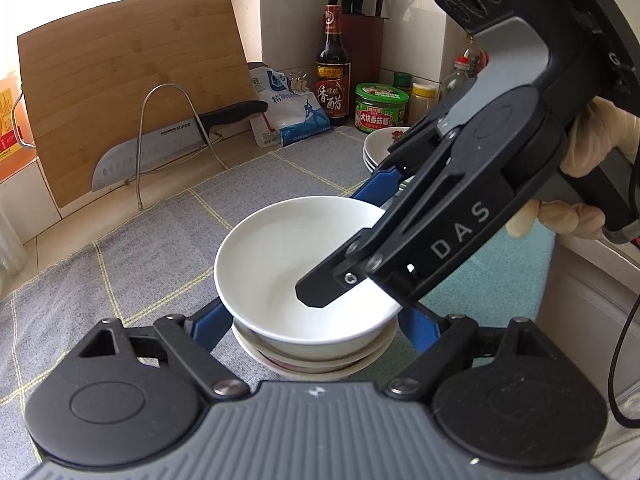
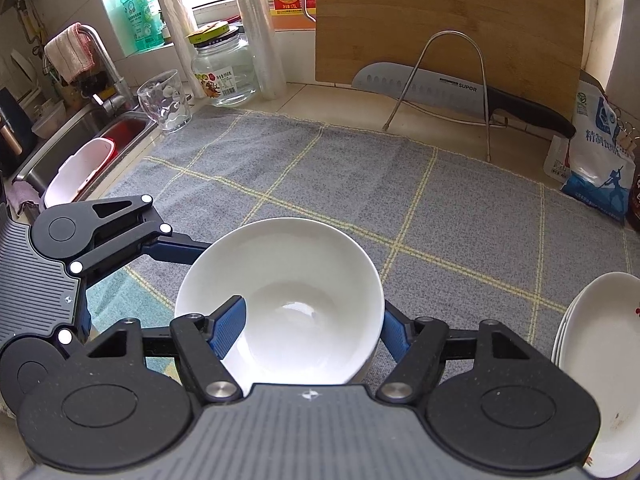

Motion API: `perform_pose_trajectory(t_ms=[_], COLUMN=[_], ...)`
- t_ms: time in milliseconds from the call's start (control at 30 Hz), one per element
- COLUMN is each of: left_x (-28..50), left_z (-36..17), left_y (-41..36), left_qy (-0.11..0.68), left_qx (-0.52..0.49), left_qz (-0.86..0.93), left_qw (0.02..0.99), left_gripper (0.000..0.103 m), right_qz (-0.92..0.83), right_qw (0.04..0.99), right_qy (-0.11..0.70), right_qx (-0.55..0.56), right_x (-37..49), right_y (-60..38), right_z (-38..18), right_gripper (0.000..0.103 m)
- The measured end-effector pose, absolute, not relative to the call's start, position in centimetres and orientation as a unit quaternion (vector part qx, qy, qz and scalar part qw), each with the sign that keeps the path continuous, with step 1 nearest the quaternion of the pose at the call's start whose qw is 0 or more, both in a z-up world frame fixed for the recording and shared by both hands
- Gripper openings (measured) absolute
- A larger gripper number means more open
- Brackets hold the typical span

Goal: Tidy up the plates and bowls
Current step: 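Lower the white bowl onto the bowl stack and open the right tool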

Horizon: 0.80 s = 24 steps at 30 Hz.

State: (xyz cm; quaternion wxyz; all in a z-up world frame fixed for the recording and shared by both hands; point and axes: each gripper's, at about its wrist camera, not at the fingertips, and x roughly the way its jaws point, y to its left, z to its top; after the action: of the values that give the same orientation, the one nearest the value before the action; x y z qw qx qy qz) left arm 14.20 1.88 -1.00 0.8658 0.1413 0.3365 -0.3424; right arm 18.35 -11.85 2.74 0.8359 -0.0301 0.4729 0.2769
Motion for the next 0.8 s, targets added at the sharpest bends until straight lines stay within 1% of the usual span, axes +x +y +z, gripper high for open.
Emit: perform_pose_trajectory(t_ms=[133, 200, 267, 300, 367, 400, 800], left_x=[14.3, 14.3, 14.4, 14.4, 14.4, 14.4, 13.5], left_z=[-1.3, -1.5, -1.6, -1.5, -1.4, -1.4, -0.3], left_y=[1.8, 1.8, 1.9, 2.0, 2.1, 2.3, 4.6], left_qy=[0.337, 0.336, 0.336, 0.335, 0.334, 0.335, 0.330], left_qx=[0.145, 0.148, 0.145, 0.145, 0.143, 0.142, 0.156], left_qz=[-0.340, -0.338, -0.341, -0.342, -0.344, -0.345, -0.353], left_qw=[0.866, 0.866, 0.866, 0.866, 0.866, 0.865, 0.861], left_gripper=[0.090, 0.091, 0.093, 0.094, 0.096, 0.096, 0.096], right_qz=[0.280, 0.284, 0.284, 0.289, 0.290, 0.288, 0.272], right_qw=[0.836, 0.835, 0.835, 0.835, 0.837, 0.841, 0.855], right_qy=[0.470, 0.470, 0.470, 0.468, 0.462, 0.456, 0.439], right_qx=[-0.036, -0.037, -0.036, -0.035, -0.041, -0.046, -0.048], right_x=[18.3, 18.3, 18.2, 18.1, 17.8, 17.6, 16.4], right_y=[-11.8, -11.7, -11.7, -11.6, -11.5, -11.4, -12.0], right_z=[2.7, 2.5, 2.4, 2.4, 2.6, 2.7, 3.4], right_gripper=[0.076, 0.080, 0.090, 0.091, 0.100, 0.102, 0.103])
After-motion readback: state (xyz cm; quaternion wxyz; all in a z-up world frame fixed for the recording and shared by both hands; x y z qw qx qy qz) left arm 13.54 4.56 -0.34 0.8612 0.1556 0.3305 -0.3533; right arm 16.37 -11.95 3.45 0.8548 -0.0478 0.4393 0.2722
